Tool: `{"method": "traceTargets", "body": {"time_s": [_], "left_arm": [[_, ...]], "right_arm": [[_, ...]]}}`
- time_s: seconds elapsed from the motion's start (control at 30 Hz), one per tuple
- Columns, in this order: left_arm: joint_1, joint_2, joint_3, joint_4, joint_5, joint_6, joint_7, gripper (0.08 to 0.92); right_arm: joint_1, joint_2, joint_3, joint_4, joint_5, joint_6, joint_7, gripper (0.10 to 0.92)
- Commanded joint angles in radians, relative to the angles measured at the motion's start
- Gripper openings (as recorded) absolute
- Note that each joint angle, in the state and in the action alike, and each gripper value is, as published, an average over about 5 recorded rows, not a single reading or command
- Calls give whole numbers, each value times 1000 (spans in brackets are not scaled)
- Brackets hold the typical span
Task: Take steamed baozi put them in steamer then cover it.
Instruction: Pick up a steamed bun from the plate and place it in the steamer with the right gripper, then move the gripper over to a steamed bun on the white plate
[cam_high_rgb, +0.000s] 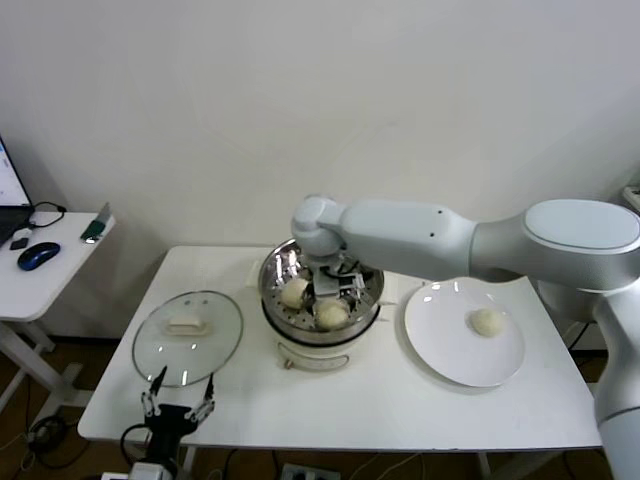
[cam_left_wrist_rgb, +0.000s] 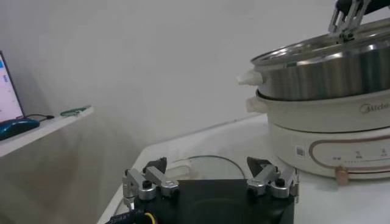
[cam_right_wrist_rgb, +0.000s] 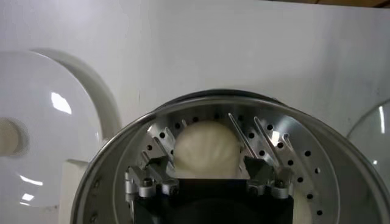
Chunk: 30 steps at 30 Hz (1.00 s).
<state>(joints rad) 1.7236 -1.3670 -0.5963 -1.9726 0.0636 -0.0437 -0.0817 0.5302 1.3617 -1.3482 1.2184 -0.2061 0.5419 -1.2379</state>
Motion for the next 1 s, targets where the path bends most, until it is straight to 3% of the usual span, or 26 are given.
{"method": "traceTargets", "body": {"time_s": [0.03,0.3,0.47,0.63,0.8,1.0], "left_arm": [[-2,1,-1,-2,-2,2,-1,823],[-1,1,-1,-3,0,-1,-1,823],[-4,2,-1,-8,1,-3,0,823],[-9,-3,2,-13,6,-3,0,823],[-7,-10,6,-14,12,-2,0,823],[-7,-15,4,-18,23,5,0,823]], "right_arm": [[25,-12,36,-10,4,-7,8,822],[143,-181,65,-32,153,-124,16,823],[234,-344,-64,-51,373,-344,101,823],[213,-514,-108,-27,483,-601,167,823],[85,-681,-54,13,476,-750,174,823],[-201,-753,198,-122,312,-652,129,823]]}}
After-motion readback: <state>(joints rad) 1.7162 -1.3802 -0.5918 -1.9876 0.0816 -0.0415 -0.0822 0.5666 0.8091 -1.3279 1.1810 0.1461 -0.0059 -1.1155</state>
